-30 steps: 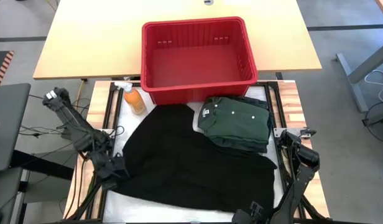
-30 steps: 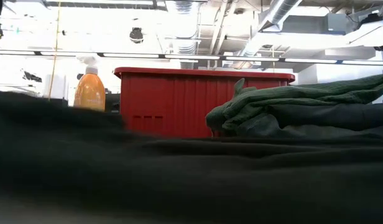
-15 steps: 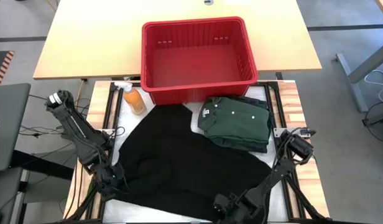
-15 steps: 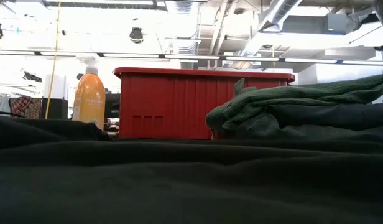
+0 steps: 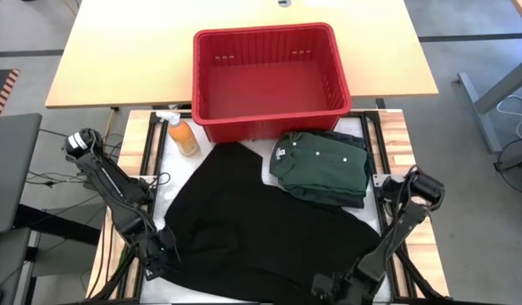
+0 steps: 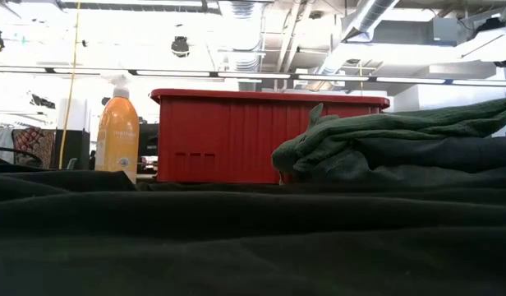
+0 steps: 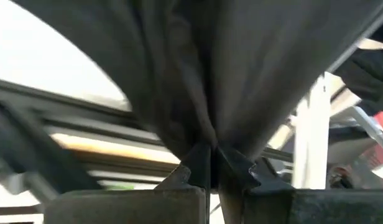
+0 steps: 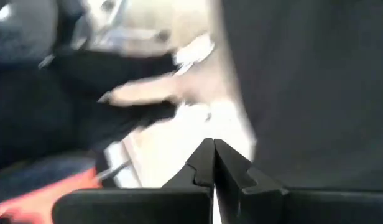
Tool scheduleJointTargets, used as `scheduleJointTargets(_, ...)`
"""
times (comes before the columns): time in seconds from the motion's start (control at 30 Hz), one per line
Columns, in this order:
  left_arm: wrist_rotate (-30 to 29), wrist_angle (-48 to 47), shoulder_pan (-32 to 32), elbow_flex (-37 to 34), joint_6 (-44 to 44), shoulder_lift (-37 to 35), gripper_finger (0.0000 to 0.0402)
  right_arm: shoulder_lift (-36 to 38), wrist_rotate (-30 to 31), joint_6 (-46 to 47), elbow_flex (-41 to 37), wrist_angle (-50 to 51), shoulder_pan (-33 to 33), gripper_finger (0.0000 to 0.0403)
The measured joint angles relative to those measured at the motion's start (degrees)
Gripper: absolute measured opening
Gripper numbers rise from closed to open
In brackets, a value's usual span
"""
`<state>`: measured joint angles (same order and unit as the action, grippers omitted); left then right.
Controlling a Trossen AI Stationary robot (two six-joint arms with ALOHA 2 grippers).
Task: Fold laundry
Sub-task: Fold the black shirt
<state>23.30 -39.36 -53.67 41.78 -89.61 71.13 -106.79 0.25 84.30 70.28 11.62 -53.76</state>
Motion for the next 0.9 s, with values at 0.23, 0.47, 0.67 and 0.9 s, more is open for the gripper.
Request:
scheduleJointTargets(0.23, 1.61, 9.0, 0.0, 0.0, 2.09, 3.29, 0.0, 5.72, 6.56, 0.66, -1.87, 18.21, 6.53, 0.0024)
scheduleJointTargets(0.47, 2.31, 12.13, -0.78, 0.0, 3.82, 7.7, 0.0012, 5.65, 7.31, -17.74, -5.99, -2.83, 19.07, 0.0024)
scheduleJointTargets(0.67, 5.06, 1.95, -2.29, 0.0, 4.91, 6.32, 0.0075, 5.39, 7.6, -24.72, -5.95, -5.37, 26.62, 0.0024)
scheduleJointTargets(0.9, 5.54, -2.1, -2.33, 0.0, 5.07, -1.8, 0.0139, 5.27, 7.37, -24.84, -5.99, -1.16, 27.76, 0.0024)
